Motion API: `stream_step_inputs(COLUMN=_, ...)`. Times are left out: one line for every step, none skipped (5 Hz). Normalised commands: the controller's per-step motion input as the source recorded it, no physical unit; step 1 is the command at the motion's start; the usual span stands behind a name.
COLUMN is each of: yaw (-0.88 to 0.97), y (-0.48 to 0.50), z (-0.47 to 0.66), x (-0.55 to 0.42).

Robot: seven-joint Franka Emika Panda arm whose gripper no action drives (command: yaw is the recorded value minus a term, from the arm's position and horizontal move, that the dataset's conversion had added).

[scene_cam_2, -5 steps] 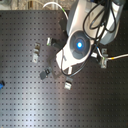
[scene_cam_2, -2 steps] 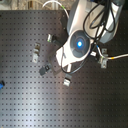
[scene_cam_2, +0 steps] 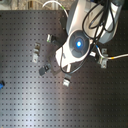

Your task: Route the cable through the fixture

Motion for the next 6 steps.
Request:
stream_step_inputs(yaw=-0.31, y=-0.24, z=0.2, x=-0.463)
stream_step_inputs(yaw=0.0, y=0.006, z=0.0, x=0.009)
stream_step_inputs(yaw=0.0, y=0.035, z=-0.04, x=0.063)
stream_step_inputs(yaw=0.0, y=0.188, z=-0.01, x=0.295)
stream_step_inputs(yaw=0.0, y=0.232, z=0.26, x=0.302)
stream_step_inputs(yaw=0.0, y=0.006, z=0.14, x=-0.004)
